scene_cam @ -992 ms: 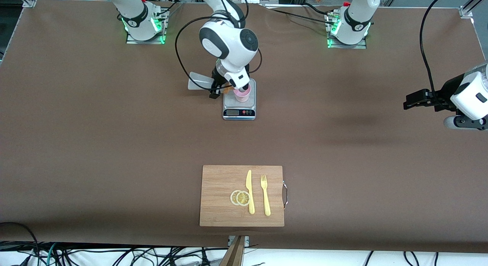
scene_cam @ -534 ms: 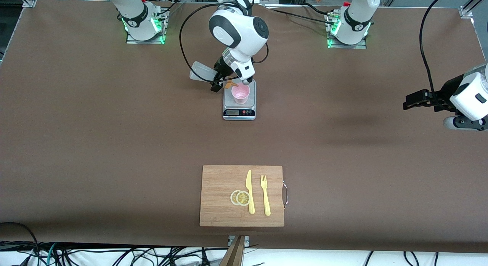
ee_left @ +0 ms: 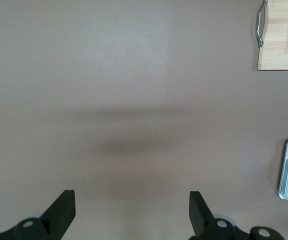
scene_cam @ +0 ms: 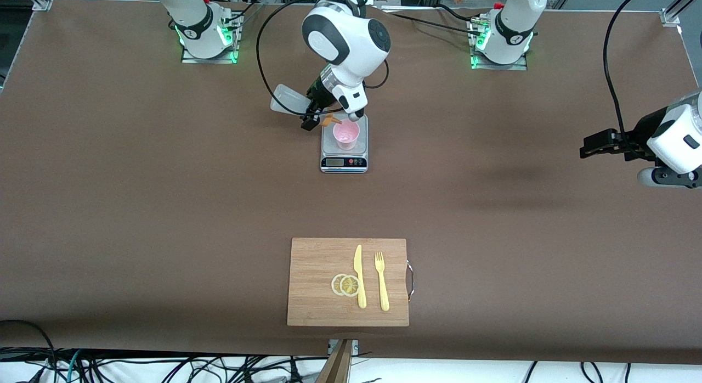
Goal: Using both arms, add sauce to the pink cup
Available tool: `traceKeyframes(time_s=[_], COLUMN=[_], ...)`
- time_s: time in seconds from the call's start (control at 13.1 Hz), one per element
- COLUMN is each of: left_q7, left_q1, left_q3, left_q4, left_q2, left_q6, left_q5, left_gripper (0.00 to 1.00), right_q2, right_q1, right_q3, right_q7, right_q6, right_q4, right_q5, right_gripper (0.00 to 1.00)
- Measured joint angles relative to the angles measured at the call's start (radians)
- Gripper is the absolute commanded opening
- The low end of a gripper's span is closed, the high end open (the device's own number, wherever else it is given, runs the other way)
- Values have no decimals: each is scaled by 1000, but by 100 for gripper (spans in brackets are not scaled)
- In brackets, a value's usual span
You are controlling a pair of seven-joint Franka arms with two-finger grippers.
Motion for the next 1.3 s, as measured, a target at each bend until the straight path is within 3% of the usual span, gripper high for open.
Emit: traceKeyframes(time_s=[0.46, 1.3], left_q7=[0, 0], left_q1=[0, 0], left_q3=[0, 0], left_q4=[0, 0], left_q2=[0, 0], left_q6=[0, 0], left_q5=[0, 0], left_gripper=[100, 100], right_q2=[4, 6], right_q1=[50, 51], right_q3=[0, -2], right_q7=[107, 113], right_q6=[-45, -46], right_q4=[7, 7], right_q5=[-50, -57], right_gripper=[19, 19])
